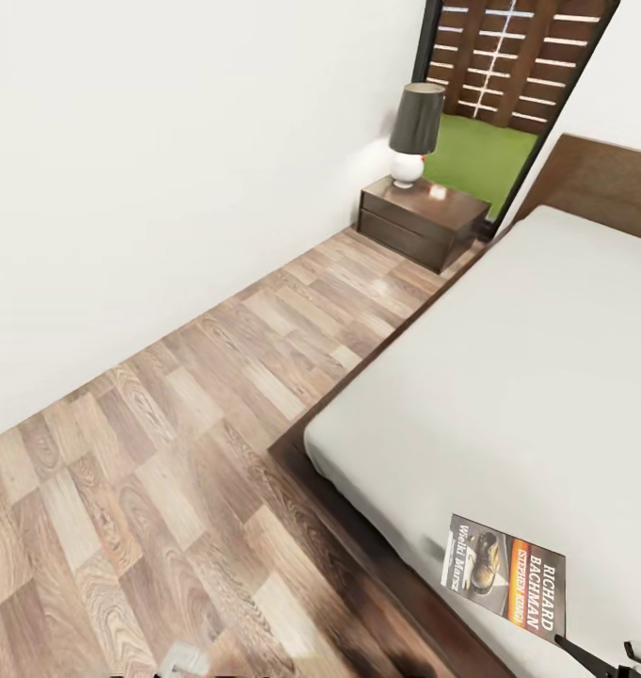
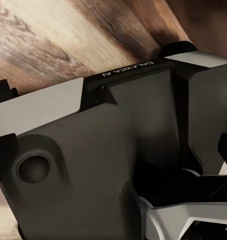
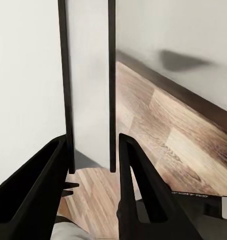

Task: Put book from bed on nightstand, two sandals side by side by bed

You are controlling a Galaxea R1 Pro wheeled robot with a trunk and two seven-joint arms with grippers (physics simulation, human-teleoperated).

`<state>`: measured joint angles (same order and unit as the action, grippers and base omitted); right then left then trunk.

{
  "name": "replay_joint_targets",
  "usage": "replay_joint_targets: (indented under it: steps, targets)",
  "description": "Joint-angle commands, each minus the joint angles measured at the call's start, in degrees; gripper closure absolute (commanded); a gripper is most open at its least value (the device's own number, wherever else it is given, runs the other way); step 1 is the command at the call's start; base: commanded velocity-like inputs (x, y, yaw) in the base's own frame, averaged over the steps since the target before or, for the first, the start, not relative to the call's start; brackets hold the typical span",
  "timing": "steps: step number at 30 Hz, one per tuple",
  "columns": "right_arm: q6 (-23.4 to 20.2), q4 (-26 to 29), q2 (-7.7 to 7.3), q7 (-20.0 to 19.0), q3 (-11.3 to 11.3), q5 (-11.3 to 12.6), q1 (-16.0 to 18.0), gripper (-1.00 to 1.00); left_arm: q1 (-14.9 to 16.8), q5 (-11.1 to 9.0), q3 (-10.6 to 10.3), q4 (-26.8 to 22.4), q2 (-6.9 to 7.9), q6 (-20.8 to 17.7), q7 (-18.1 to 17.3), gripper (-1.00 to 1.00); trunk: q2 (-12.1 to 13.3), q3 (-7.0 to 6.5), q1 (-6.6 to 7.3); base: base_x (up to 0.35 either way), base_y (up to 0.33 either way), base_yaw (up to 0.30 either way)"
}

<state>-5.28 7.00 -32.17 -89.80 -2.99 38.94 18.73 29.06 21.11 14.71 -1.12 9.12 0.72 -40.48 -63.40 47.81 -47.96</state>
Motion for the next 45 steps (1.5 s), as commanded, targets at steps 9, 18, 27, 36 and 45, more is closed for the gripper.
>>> replay_joint_targets:
  steps: [9, 18, 27, 36, 45]
  targets:
    - [-0.5, 0.0, 0.0, -0.2, -0.4, -0.3, 0.0, 1.0, 0.0, 0.6, 0.5, 0.0, -0.36, 0.1, -0.1, -1.0, 0.0, 0.03, 0.0, 0.0, 0.0, 0.293]
    - [-0.5, 0.0, 0.0, -0.2, -0.4, -0.2, 0.0, 1.0, 0.0, 0.6, 0.5, 0.0, -0.79, 0.1, -0.1, -1.0, 0.0, 0.03, 0.0, 0.0, 0.0, 0.293]
    - [-0.5, 0.0, 0.0, -0.2, -0.4, -0.2, 0.0, 1.0, 0.0, 0.6, 0.4, 0.1, -0.86, 0.1, -0.1, -1.0, 0.0, 0.03, 0.0, 0.0, 0.0, 0.293]
    - [-0.5, 0.0, 0.0, -0.2, -0.4, -0.2, 0.0, 1.0, 0.0, 0.6, 0.4, 0.1, -0.86, 0.1, -0.1, -1.0, 0.0, 0.03, 0.0, 0.0, 0.0, 0.293]
    - [-0.5, 0.0, 0.25, -0.2, -0.4, -0.3, 0.0, 1.0, 0.0, 0.6, 0.4, 0.1, -0.86, 0.1, -0.1, -1.0, 0.0, 0.03, 0.0, 0.0, 0.0, 0.293]
